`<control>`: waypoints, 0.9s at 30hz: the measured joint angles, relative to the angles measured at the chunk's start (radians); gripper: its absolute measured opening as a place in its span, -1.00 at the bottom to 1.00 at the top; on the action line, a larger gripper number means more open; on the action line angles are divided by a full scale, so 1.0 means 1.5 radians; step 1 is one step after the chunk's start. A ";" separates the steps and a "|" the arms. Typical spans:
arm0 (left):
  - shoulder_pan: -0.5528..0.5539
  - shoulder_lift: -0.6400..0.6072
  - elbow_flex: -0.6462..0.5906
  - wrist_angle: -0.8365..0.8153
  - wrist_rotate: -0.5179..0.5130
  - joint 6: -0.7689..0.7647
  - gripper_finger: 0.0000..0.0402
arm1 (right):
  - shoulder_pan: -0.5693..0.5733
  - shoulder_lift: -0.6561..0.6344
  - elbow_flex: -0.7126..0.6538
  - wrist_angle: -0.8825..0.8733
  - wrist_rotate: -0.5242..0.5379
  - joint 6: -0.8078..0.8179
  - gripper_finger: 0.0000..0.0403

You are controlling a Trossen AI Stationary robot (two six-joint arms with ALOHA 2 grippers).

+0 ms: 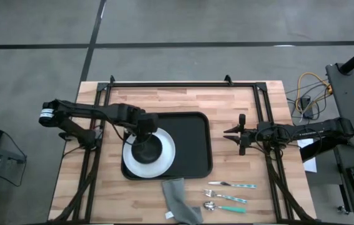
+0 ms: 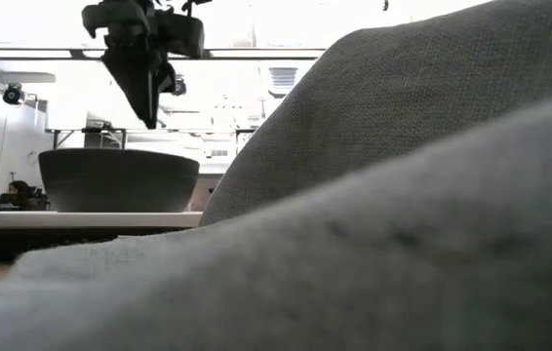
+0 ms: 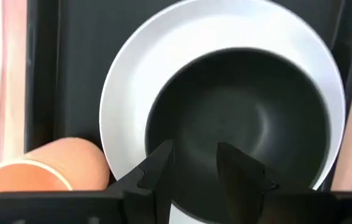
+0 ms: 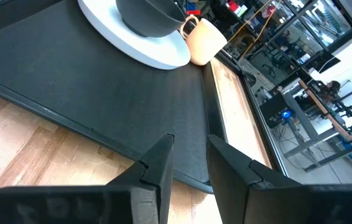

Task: Set up tray
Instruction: Put the gray napkin on the black tray to the right of the white plate

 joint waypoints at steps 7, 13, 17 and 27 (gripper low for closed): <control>0.000 0.000 0.025 0.010 0.001 0.000 -0.50 | 0.000 0.000 0.000 0.000 0.000 0.000 -0.58; -0.004 0.000 0.007 0.066 0.002 -0.025 -0.50 | 0.000 0.000 0.000 0.000 0.000 0.000 -0.58; -0.044 -0.003 -0.050 0.148 0.046 0.004 -0.50 | 0.000 0.000 0.000 0.000 0.000 0.000 -0.58; -0.205 -0.108 -0.154 0.348 0.172 0.024 -0.50 | 0.000 0.000 0.000 0.000 0.000 0.000 -0.58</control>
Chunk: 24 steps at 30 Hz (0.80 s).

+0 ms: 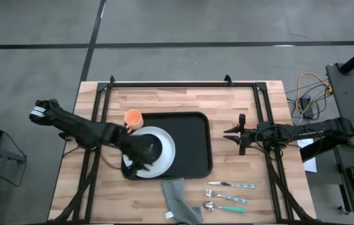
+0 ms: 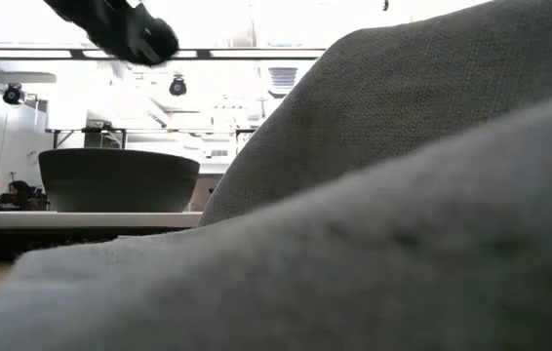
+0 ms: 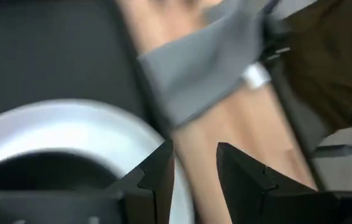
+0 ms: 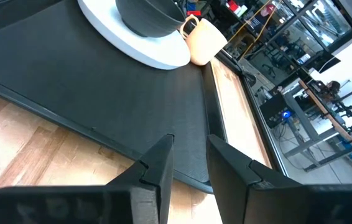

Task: Set up tray
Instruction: Put the gray napkin on the black tray to the right of the white plate

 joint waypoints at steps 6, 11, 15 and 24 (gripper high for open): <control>-0.115 -0.123 -0.124 0.195 0.000 -0.055 -0.50 | 0.000 0.000 0.000 0.000 0.000 0.000 -0.58; -0.223 -0.221 -0.249 0.358 0.001 -0.052 -0.50 | 0.000 0.000 0.000 0.000 0.000 0.000 -0.58; -0.270 -0.311 -0.339 0.467 0.001 -0.026 -0.50 | 0.000 0.000 0.000 0.000 0.000 0.000 -0.58; -0.272 -0.523 -0.460 0.457 -0.001 -0.027 -0.50 | 0.000 0.000 0.000 0.000 0.000 0.000 -0.58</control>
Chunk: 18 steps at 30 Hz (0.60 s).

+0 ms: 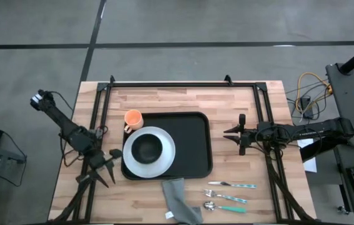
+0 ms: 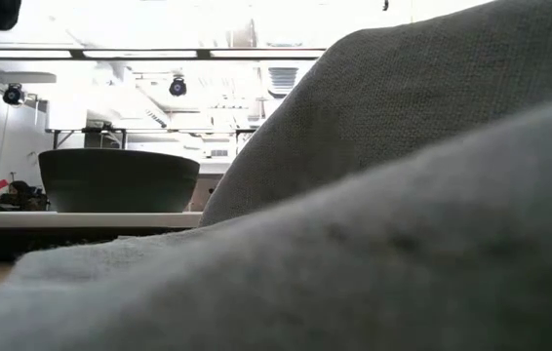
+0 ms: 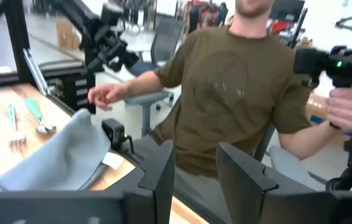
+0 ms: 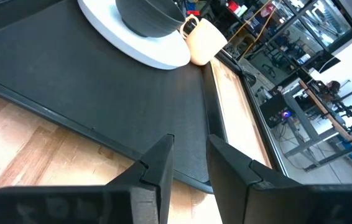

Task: Set up tray
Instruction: Put the gray napkin on the black tray to the right of the white plate

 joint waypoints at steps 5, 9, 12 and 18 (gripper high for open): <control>0.000 -0.090 -0.041 0.000 0.000 0.005 -0.50 | 0.000 0.000 0.000 0.000 0.000 0.000 -0.58; 0.000 -0.141 -0.058 0.003 0.000 0.017 -0.50 | 0.000 0.000 0.000 0.000 0.000 0.000 -0.58; 0.000 -0.169 -0.068 0.002 0.000 0.031 -0.50 | 0.000 0.000 0.000 0.000 0.000 0.000 -0.58; 0.000 -0.208 -0.083 -0.001 0.000 0.043 -0.50 | 0.000 0.000 0.000 0.000 0.000 0.000 -0.58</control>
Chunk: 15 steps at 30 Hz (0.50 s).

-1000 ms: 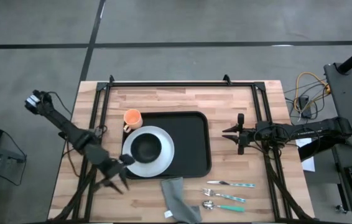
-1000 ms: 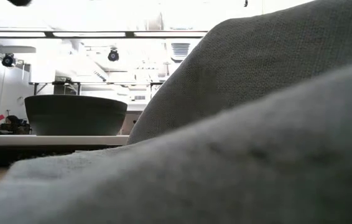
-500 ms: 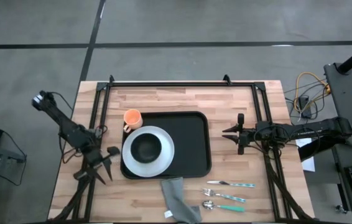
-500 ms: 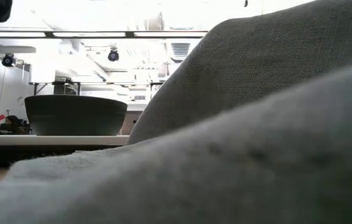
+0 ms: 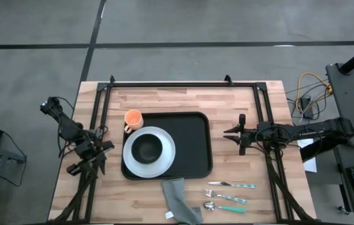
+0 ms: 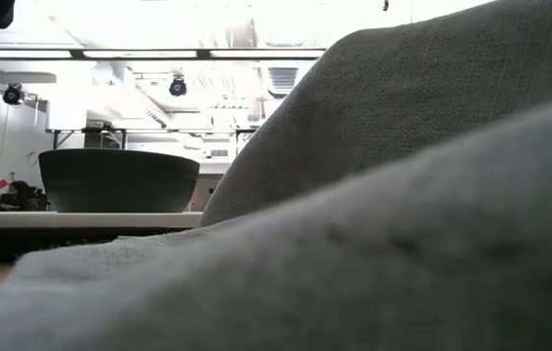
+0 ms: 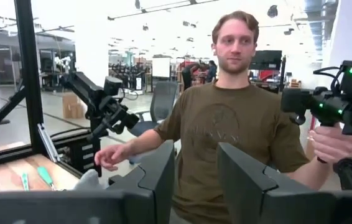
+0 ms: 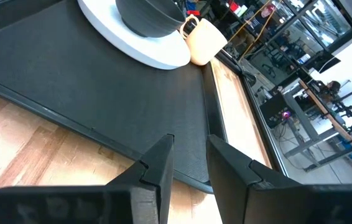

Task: Set up tray
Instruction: Put the gray napkin on the black tray to the right of the white plate

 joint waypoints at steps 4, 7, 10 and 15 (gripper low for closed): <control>0.000 -0.013 -0.008 -0.012 0.000 0.034 -0.50 | 0.000 0.000 0.000 0.000 0.000 0.000 -0.58; 0.000 -0.022 -0.017 -0.013 0.000 0.041 -0.50 | 0.000 0.000 0.000 0.000 0.000 0.000 -0.58; 0.000 -0.029 -0.026 -0.012 0.000 0.050 -0.50 | 0.000 0.000 0.000 0.000 0.000 0.000 -0.58; 0.000 -0.041 -0.046 -0.011 0.000 0.057 -0.50 | 0.000 0.000 0.000 0.000 0.000 0.000 -0.58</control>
